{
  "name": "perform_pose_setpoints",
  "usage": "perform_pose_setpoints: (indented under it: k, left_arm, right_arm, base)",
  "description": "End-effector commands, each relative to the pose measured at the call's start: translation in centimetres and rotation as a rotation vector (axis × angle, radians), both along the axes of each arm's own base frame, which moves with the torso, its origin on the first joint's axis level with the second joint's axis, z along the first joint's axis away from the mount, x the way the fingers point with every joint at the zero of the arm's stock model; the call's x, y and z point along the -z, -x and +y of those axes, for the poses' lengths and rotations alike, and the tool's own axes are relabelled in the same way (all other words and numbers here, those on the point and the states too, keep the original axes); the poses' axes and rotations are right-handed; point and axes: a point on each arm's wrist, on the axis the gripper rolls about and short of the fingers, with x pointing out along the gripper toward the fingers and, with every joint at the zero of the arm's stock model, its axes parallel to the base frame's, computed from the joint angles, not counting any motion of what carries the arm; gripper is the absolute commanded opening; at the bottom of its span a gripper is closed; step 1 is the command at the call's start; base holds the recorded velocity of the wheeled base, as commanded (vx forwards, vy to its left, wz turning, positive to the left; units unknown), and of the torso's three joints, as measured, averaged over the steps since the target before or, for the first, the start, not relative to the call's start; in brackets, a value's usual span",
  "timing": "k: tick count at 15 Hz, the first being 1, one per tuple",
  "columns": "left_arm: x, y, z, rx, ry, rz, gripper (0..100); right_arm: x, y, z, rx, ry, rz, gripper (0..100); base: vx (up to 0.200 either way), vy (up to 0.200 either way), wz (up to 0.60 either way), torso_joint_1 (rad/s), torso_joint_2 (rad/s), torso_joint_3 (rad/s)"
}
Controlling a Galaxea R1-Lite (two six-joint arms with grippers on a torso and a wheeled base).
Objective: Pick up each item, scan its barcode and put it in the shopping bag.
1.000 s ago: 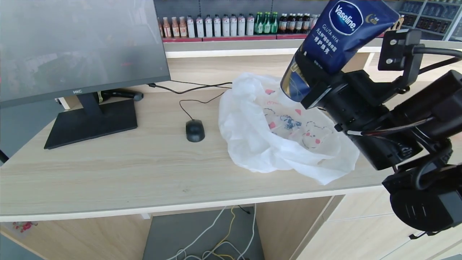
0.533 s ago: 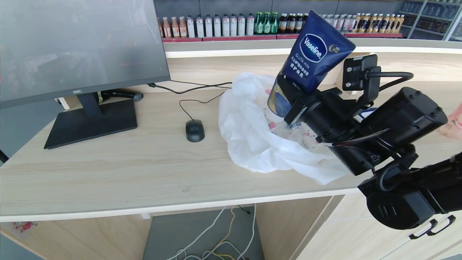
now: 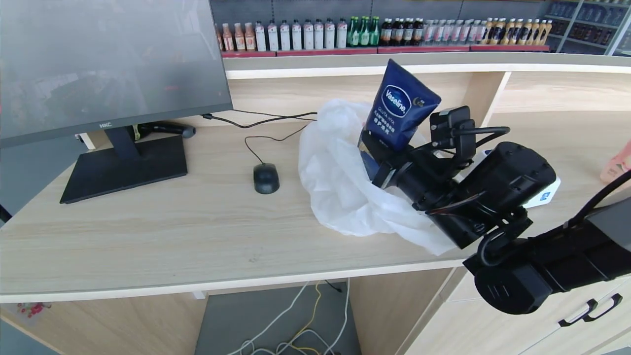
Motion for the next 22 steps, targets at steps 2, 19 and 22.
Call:
perform_pose_setpoints:
  k: [2,19,22]
  left_arm:
    - [0.0,0.0,0.0,0.000,0.000,0.000,100]
    - [0.0,0.0,0.0,0.000,0.002,0.000,100]
    - [0.0,0.0,0.0,0.000,0.002,0.000,100]
  right_arm:
    - [1.7,-0.8,0.5,-0.002,0.022,0.034,0]
    - [4.4,-1.4,1.1,-0.023,0.071,0.095,0]
    - [4.0,-1.4,1.1,-0.023,0.066,0.086,0]
  base:
    - [0.000,0.000,0.00,0.000,0.00,0.000]
    - [0.000,0.000,0.00,0.000,0.00,0.000]
    - [0.000,0.000,0.00,0.000,0.00,0.000]
